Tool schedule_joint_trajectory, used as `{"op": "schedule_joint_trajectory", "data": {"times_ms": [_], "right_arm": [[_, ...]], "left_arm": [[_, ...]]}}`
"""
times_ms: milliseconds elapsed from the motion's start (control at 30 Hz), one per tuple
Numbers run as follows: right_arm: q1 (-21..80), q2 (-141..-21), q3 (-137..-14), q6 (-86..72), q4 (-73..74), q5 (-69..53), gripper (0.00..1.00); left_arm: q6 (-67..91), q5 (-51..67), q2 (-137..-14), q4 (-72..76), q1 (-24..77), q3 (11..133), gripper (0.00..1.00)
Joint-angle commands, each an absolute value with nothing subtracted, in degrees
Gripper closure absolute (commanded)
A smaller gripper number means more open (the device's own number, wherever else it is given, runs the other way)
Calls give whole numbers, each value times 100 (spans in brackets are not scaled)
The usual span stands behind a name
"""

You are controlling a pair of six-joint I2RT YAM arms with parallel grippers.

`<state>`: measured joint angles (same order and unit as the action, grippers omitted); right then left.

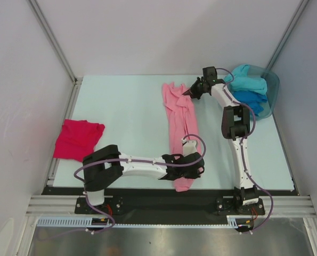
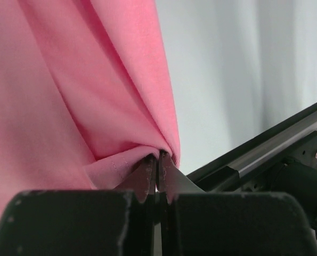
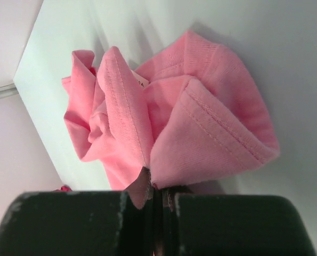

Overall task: Fold and stack the t-shirts
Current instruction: Fold the tshirt

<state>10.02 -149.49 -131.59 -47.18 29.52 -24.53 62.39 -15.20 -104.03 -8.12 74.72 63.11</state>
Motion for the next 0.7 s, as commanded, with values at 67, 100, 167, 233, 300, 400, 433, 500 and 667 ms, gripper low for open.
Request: {"op": "schedule_joint_trajectory", "data": {"times_ms": [67, 100, 167, 233, 300, 400, 433, 500, 667], "right_arm": [[1011, -15319, -14009, -5027, 2769, -2812, 100], [1002, -15328, -13992, -5080, 2742, -2839, 100], [958, -15276, -13879, -5080, 2593, -2874, 100], [941, -15144, -13694, -5019, 2462, -2909, 100], [905, -15039, -13449, -5001, 2330, -2962, 93], [862, -14915, -13368, -4957, 2285, -2988, 83], [853, -14898, -13325, -4931, 2311, -2997, 80], [844, -14792, -13202, -4896, 2277, -2997, 71], [853, -14441, -12920, -4790, 2188, -2883, 49]], "left_arm": [[5977, -1275, -10819, -729, 7541, 7101, 100], [5916, -1292, -10872, -747, 7532, 7171, 100], [5863, -1327, -10968, -756, 7515, 7295, 100], [5810, -1327, -10995, -712, 7497, 7312, 97], [5775, -1292, -10986, -633, 7488, 7234, 88], [5757, -1309, -10872, -571, 7488, 7049, 77], [5748, -1336, -10820, -580, 7488, 6953, 75], [5722, -1380, -10645, -597, 7480, 6882, 69], [5651, -1582, -10187, -642, 7479, 6540, 62]]}}
